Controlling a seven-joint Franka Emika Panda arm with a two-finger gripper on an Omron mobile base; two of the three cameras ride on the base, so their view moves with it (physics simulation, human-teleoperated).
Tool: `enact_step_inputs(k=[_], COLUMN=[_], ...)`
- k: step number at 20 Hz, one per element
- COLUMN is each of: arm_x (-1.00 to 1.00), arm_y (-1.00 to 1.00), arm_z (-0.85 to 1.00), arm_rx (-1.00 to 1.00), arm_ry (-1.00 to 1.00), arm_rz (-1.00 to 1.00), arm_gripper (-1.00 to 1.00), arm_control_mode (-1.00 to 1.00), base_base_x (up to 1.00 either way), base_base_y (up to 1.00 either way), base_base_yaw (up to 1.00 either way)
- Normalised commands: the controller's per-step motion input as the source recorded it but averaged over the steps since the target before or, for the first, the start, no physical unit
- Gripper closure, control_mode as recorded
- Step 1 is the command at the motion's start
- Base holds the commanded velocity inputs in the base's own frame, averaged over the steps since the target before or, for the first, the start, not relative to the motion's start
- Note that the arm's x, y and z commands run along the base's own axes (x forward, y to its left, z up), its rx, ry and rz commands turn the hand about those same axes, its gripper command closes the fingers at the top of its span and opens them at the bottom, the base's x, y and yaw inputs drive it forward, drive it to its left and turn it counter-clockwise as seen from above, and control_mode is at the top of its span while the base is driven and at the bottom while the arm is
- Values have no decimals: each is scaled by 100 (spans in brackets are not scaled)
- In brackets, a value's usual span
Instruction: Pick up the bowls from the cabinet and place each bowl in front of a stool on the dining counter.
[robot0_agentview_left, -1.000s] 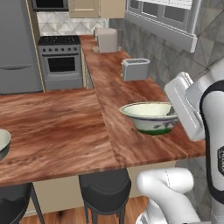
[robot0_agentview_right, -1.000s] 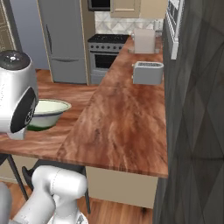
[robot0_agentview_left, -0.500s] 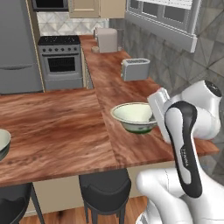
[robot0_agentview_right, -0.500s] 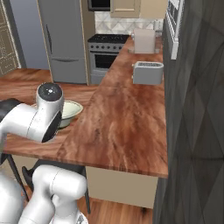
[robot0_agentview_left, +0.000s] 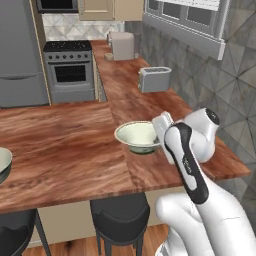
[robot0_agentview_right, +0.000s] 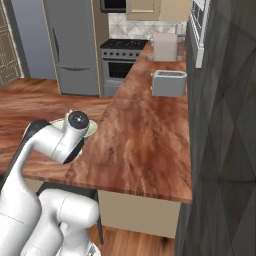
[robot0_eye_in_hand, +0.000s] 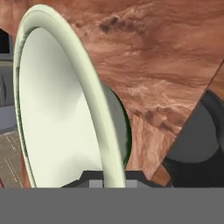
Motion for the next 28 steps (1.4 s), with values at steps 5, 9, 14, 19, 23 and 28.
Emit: enact_step_inputs(k=[5, 9, 14, 19, 23, 28], arm_x=[94, 66, 30, 36, 43, 8], arm_y=[17, 18, 24, 3, 3, 0], arm_z=[-76, -80, -76, -41, -14, 0], arm_rx=[0, 0, 0, 0, 0, 0], arm_ry=[0, 0, 0, 0, 2, 4], arm_rz=[10, 10, 12, 12, 10, 8], arm_gripper=[100, 100, 100, 100, 100, 100], arm_control_mode=[-100, -100, -100, -100, -100, -100], base_base_x=[0, 0, 0, 0, 0, 0], base_base_y=[0, 0, 0, 0, 0, 0], base_base_yaw=[0, 0, 0, 0, 0, 0])
